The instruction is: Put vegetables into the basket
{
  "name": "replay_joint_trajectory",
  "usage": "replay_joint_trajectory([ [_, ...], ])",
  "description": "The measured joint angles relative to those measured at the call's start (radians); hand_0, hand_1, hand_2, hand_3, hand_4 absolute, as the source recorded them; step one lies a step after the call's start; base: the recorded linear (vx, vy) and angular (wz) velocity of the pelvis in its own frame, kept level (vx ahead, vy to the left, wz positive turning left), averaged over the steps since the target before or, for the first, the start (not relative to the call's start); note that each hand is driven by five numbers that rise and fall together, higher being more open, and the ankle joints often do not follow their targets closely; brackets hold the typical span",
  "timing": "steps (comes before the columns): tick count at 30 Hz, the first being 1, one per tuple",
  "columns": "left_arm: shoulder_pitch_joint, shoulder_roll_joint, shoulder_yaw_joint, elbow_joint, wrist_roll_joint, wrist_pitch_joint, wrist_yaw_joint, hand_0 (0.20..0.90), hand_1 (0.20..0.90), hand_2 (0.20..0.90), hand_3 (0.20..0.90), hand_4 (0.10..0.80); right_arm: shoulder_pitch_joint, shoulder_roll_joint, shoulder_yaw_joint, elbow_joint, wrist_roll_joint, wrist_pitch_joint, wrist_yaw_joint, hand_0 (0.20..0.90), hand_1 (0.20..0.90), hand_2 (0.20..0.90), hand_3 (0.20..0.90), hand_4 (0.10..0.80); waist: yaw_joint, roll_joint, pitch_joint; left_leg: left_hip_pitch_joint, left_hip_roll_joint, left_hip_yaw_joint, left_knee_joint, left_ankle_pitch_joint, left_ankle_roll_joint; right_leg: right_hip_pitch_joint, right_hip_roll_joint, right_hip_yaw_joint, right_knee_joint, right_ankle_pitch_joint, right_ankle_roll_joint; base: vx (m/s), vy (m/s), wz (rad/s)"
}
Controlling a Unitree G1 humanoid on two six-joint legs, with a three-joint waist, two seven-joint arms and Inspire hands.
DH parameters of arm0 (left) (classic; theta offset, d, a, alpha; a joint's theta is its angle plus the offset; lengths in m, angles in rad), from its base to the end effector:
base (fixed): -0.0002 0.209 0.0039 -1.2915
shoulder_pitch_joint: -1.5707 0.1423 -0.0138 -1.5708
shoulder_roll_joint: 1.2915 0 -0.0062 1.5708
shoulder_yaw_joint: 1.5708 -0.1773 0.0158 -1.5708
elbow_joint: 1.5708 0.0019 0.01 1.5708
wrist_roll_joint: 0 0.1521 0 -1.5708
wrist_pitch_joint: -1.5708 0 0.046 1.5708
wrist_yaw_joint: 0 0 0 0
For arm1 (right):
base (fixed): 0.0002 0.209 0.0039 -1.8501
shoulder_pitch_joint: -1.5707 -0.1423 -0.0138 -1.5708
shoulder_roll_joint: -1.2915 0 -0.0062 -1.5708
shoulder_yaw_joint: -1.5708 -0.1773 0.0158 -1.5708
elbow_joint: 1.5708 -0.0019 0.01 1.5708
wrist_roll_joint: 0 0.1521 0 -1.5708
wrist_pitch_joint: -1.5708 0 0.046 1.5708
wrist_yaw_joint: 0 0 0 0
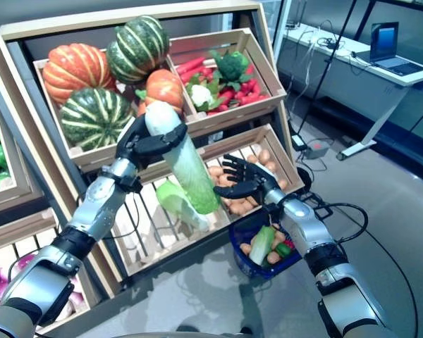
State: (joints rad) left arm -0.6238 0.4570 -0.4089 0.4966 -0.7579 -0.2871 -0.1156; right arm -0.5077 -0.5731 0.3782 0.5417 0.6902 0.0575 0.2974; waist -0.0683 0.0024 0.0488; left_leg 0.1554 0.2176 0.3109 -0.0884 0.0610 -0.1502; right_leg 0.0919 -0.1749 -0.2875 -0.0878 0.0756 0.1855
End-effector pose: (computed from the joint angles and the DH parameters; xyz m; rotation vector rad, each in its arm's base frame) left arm 0.3175 0.1640 0.1177 -0.1337 -0.2461 -0.3590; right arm 0.2995 -0.2143 0.0744 -0.0005 0.2225 0.4121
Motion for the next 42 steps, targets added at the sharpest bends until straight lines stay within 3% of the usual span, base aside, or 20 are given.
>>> replay_joint_trajectory([
  [11,0.001,0.023,-0.017,-0.015,0.098,0.023,-0.031,0.3,0.3,0.3,0.3,0.4,0.0,-0.002,0.06,-0.039,0.105,0.168,0.105,0.9,0.9,0.9,0.9,0.8,0.003,-0.003,0.0,0.006,0.0,-0.001,0.0,0.001,-0.002,0.005,0.0,0.002,0.0,0.005,-0.001,0.0,0.0,0.0],
  [20,0.001,0.03,-0.03,-0.016,0.128,0.023,-0.071,0.3,0.3,0.3,0.3,0.4,0.0,-0.01,0.073,-0.039,0.145,0.24,0.209,0.9,0.9,0.9,0.9,0.8,0.005,-0.01,-0.001,0.008,0.0,-0.001,0.0,0.001,-0.002,0.008,0.0,0.001,0.0,0.006,-0.001,0.0,0.0,0.0],
  [29,0.008,0.052,-0.054,-0.007,0.084,0.023,-0.237,0.3,0.3,0.3,0.3,0.4,-0.031,-0.103,0.082,-0.039,0.147,0.285,0.424,0.9,0.9,0.9,0.9,0.8,0.002,-0.014,-0.003,0.011,0.0,0.0,0.0,0.002,-0.002,0.01,0.0,0.003,0.0,0.006,-0.001,0.0,0.0,0.0],
  [34,0.053,0.061,-0.067,0.06,0.04,0.018,-0.392,0.3,0.3,0.3,0.3,0.4,-0.123,-0.186,0.107,-0.035,0.21,0.306,0.6,0.9,0.9,0.9,0.9,0.8,0.001,-0.017,-0.005,0.018,0.001,0.002,0.0,0.002,-0.002,0.014,0.001,0.006,0.0,0.006,-0.001,0.009,0.004,-0.01],
  [42,0.071,0.08,-0.066,0.119,0.0,0.007,-0.499,0.3,0.3,0.3,0.3,0.4,-0.129,-0.197,0.108,-0.007,0.225,0.321,0.685,0.9,0.9,0.9,0.9,0.8,0.005,-0.021,-0.009,0.026,0.001,0.0,0.0,0.002,-0.002,0.023,0.001,0.005,0.0,0.006,-0.001,0.0,0.0,0.0],
])
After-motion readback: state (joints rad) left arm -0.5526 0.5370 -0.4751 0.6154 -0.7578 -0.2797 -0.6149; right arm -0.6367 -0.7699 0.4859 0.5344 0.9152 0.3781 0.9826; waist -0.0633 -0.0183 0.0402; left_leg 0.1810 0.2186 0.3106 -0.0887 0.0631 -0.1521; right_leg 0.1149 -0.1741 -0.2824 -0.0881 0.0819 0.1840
